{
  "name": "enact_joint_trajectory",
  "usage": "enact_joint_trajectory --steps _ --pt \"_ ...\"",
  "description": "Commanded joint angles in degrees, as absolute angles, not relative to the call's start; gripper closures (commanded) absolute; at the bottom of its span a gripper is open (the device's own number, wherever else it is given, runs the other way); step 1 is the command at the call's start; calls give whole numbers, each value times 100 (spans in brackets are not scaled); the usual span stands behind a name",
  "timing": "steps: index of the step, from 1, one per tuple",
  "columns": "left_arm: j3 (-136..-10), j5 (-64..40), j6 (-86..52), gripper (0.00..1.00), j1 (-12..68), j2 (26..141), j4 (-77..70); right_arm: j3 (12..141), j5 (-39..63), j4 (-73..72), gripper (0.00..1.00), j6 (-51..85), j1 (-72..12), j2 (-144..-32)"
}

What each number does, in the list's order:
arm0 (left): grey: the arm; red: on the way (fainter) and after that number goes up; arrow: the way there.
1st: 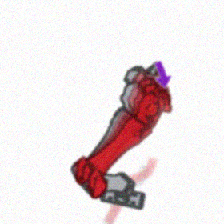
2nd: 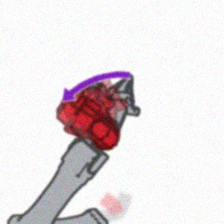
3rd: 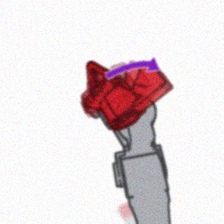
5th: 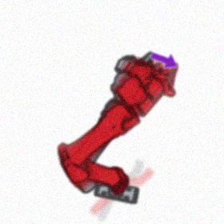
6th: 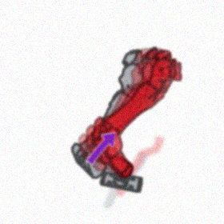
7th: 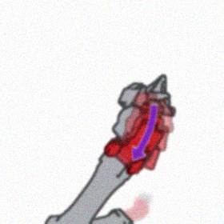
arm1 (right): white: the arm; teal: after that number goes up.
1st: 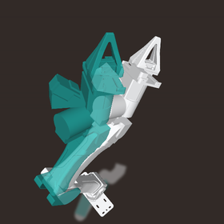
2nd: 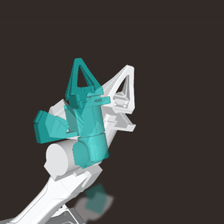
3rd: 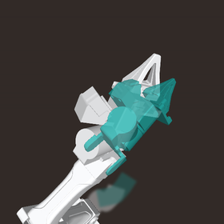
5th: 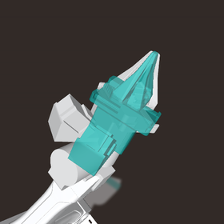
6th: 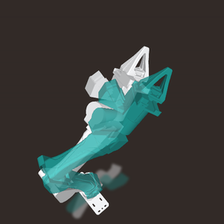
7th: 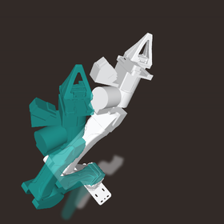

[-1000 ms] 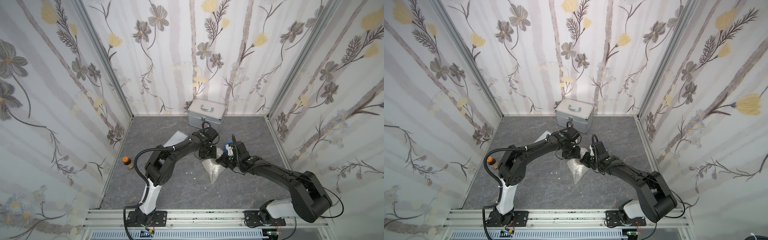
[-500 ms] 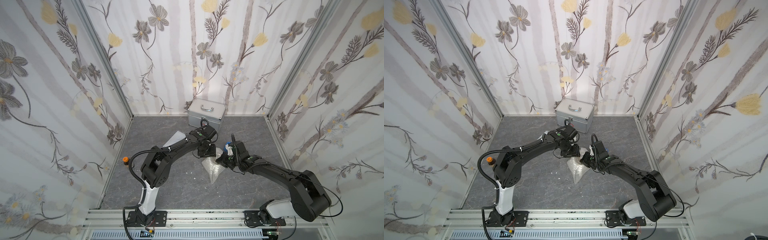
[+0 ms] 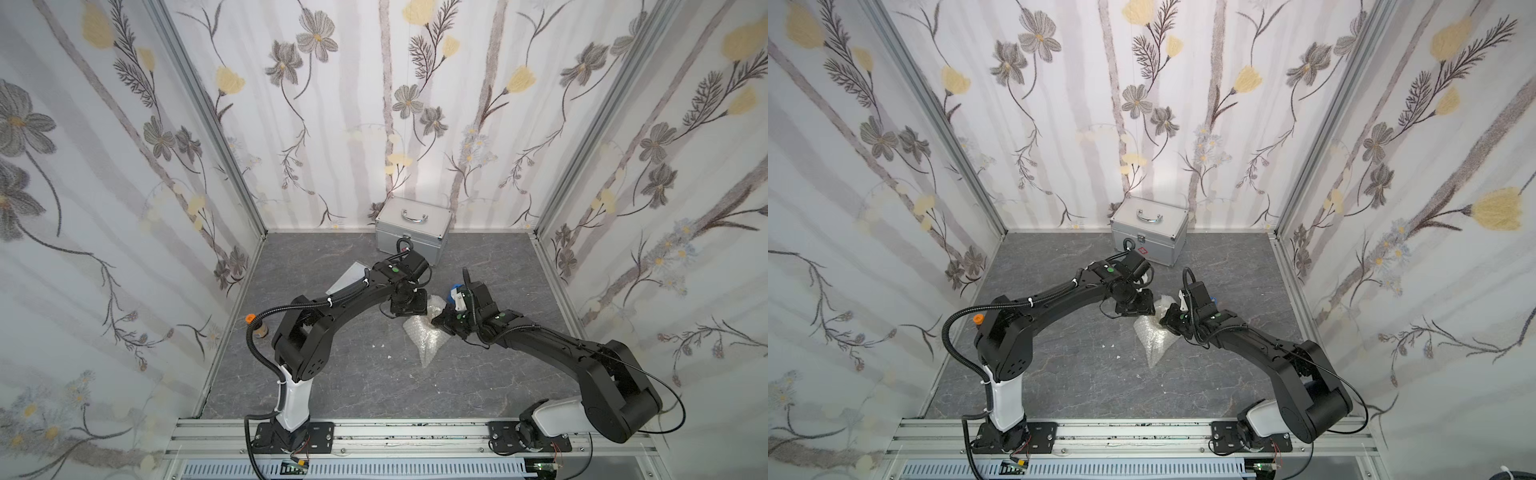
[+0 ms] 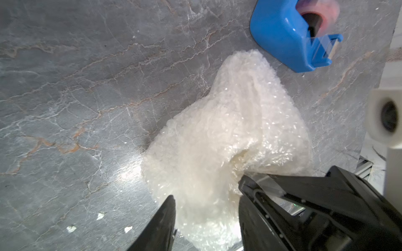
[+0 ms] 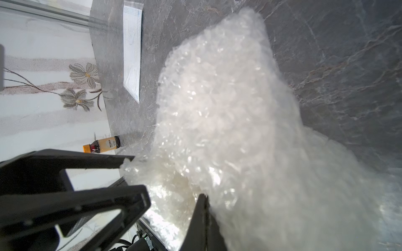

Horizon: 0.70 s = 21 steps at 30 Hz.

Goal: Wrap mugs in bubble wrap
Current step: Stick the tape on the bubble wrap.

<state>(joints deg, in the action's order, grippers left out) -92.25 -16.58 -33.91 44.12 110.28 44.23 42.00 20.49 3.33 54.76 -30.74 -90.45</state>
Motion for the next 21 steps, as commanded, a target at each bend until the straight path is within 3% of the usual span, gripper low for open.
enact_joint_trajectory --steps 1,4,9,21 --pt "-9304 -1748 -3311 59 4452 10910 4492 4234 1959 369 100 5449 -3067 -9089" --pt "-9429 -1957 -3313 79 4519 10900 4440 4234 1966 370 100 5449 -3069 -9096" --pt "-9536 -2316 -3313 100 4580 11055 4336 4232 1984 374 100 5449 -3068 -9091" --pt "-9723 -2602 -3368 100 4568 11475 4107 4234 1970 378 100 5434 -3061 -9066"
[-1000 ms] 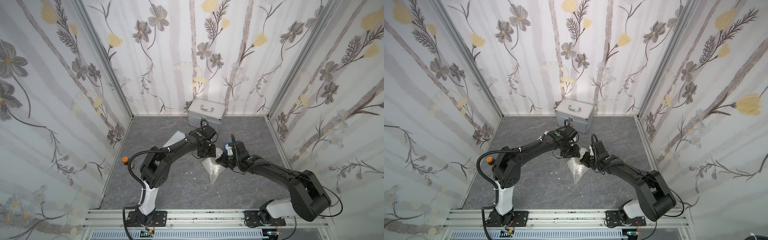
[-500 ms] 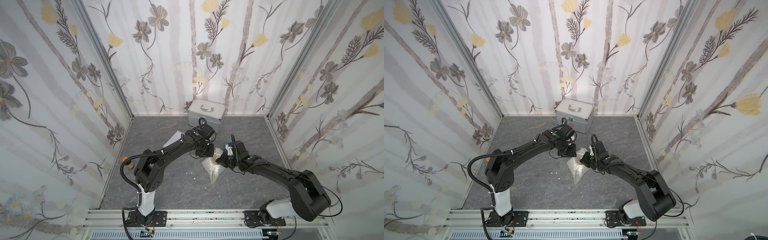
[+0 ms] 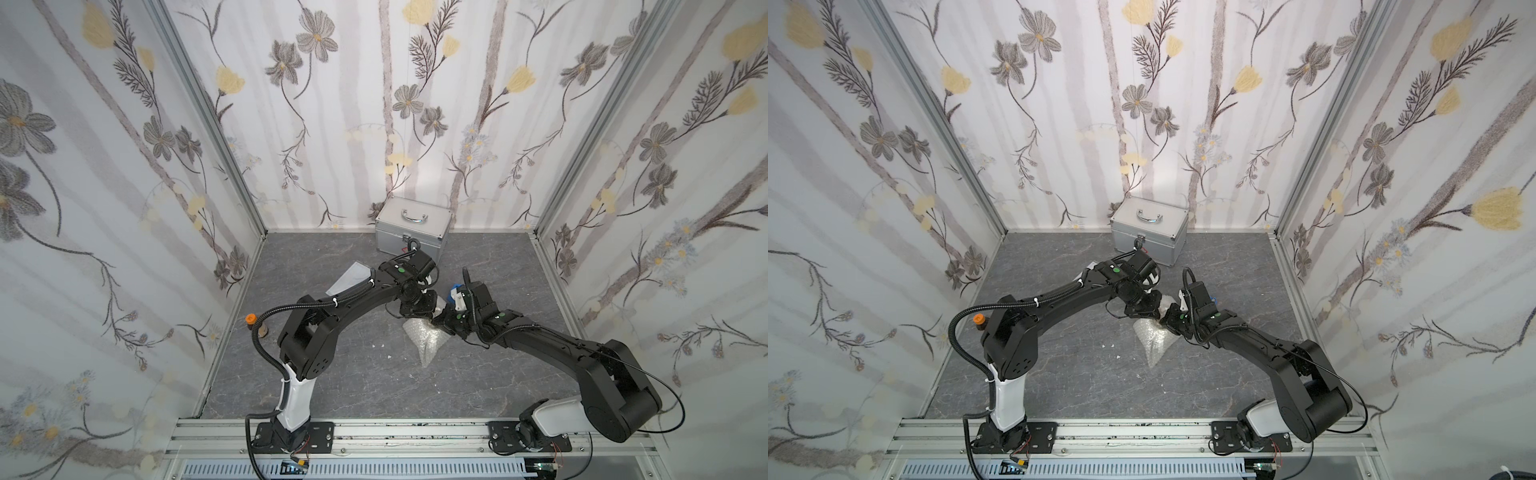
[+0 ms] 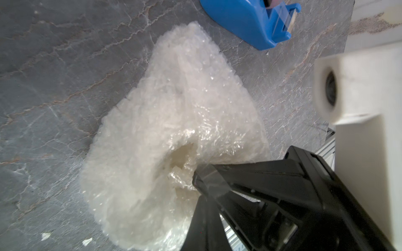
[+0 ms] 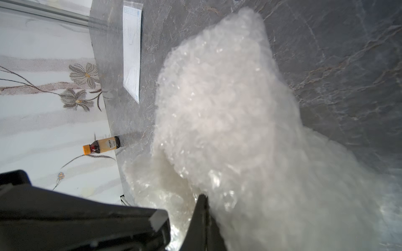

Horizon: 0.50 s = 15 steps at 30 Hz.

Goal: Wrap mugs in bubble wrap
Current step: Stick the tape on the bubble wrap.

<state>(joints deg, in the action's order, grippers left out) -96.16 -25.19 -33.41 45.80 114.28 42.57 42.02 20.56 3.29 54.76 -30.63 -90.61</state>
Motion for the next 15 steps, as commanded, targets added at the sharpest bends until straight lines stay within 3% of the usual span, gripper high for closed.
enact_joint_trajectory --steps 1,15 --pt "-9761 -2611 -3375 100 4556 11514 4111 4236 1980 375 100 5440 -3062 -9063" --pt "-9853 -2474 -3371 100 4467 11847 4087 4228 2007 344 100 5440 -3059 -9073"
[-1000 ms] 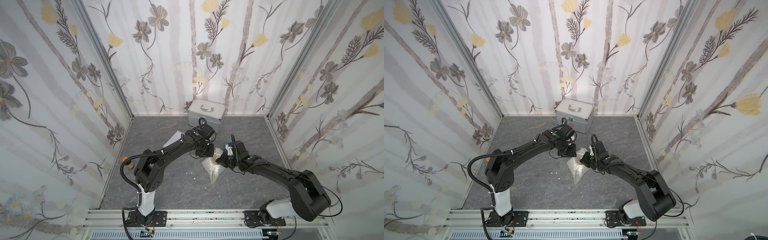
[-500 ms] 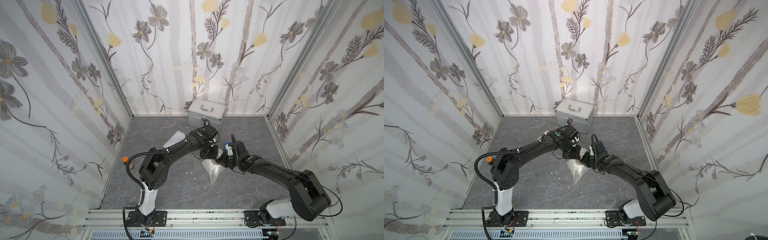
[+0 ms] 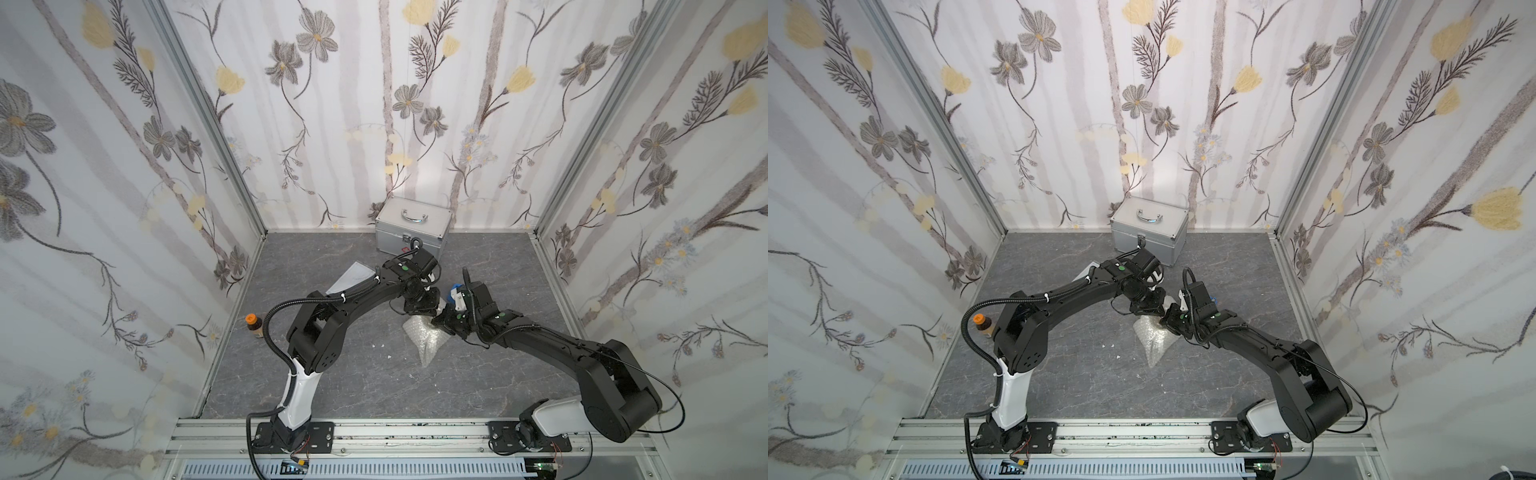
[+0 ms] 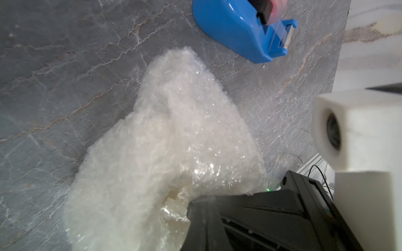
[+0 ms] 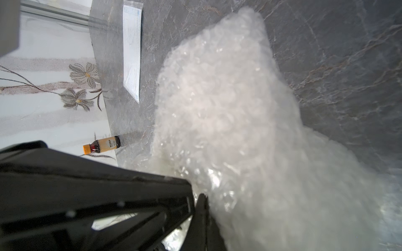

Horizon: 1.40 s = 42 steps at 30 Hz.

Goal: Wrap mugs in bubble wrap
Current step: Stick the tape on the bubble wrap.

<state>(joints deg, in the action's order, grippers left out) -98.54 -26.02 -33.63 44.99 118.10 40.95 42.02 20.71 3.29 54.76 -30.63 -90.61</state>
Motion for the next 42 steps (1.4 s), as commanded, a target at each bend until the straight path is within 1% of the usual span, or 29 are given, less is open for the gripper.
enact_joint_trajectory --steps 1,9,10,17,23,27,33,37,40,41,42 --pt "-9860 -2440 -3367 100 4452 11863 4083 4233 2015 342 100 5440 -3063 -9078" --pt "-9962 -2514 -3322 100 4387 12091 3991 4231 2039 377 100 5406 -3061 -9104" --pt "-9950 -2514 -3325 100 4386 12108 3989 4423 2039 395 100 5390 -3062 -9103" --pt "-9835 -2514 -3348 100 4386 12073 3929 4534 2023 489 100 5335 -3070 -9092" --pt "-9818 -2489 -3353 100 4386 12076 3942 4614 1874 767 83 5243 -3081 -8859" --pt "-9809 -2470 -3349 100 4386 12071 3946 4660 1774 963 75 5170 -3083 -8679" --pt "-9816 -2470 -3366 100 4386 12076 3946 4666 1745 1061 74 5164 -3078 -8480" --pt "-9817 -2470 -3371 100 4384 12080 3941 4723 1692 1115 70 5133 -3075 -8320" --pt "-9817 -2479 -3377 100 4386 12083 3925 4763 1729 1065 70 5124 -3057 -8356" --pt "-9817 -2479 -3382 100 4386 12085 3931 4780 1781 1035 73 5111 -3057 -8424" --pt "-9811 -2474 -3375 100 4385 12072 3937 4805 1851 990 82 5100 -3043 -8501"
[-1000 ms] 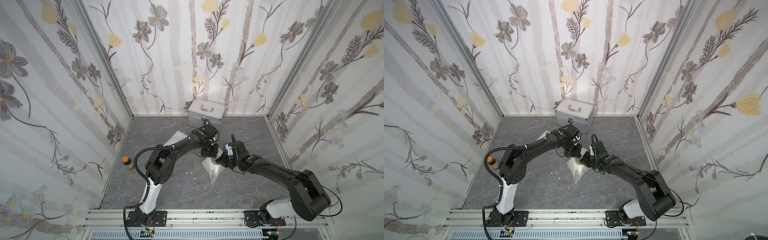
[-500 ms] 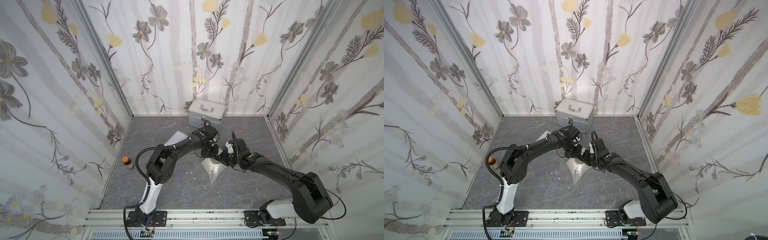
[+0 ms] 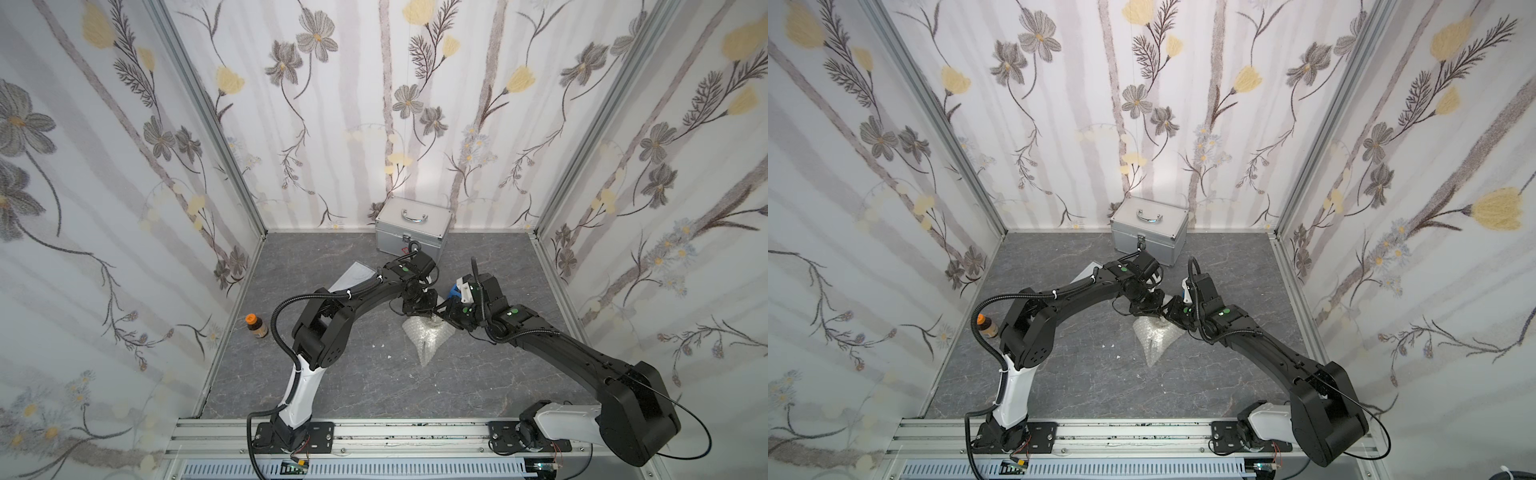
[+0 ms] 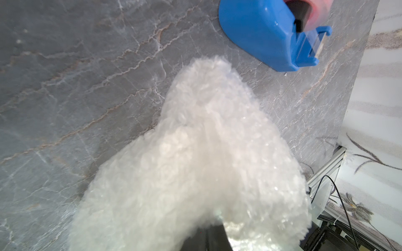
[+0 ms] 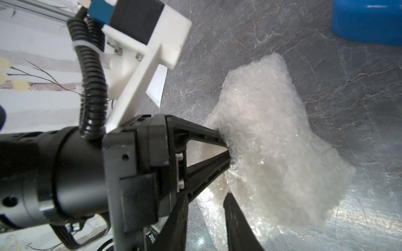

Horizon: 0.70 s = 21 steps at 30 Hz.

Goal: Wrap mugs in bubble wrap
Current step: Stick the tape on the bubble wrap.

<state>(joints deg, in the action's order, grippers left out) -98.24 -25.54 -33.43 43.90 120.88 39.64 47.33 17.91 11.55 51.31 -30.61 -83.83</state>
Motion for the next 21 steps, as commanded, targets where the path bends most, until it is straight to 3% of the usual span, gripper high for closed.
enact_joint_trajectory --steps 1,3,21 --pt "-9809 -2470 -3377 100 4390 12066 3935 4816 1906 953 89 5091 -3048 -8588" --pt "-9792 -2453 -3378 100 4390 12054 3937 4899 2028 906 100 5058 -3040 -8777" --pt "-9844 -2496 -3428 100 4385 11991 3896 4724 1639 1087 100 4755 -3049 -9518"
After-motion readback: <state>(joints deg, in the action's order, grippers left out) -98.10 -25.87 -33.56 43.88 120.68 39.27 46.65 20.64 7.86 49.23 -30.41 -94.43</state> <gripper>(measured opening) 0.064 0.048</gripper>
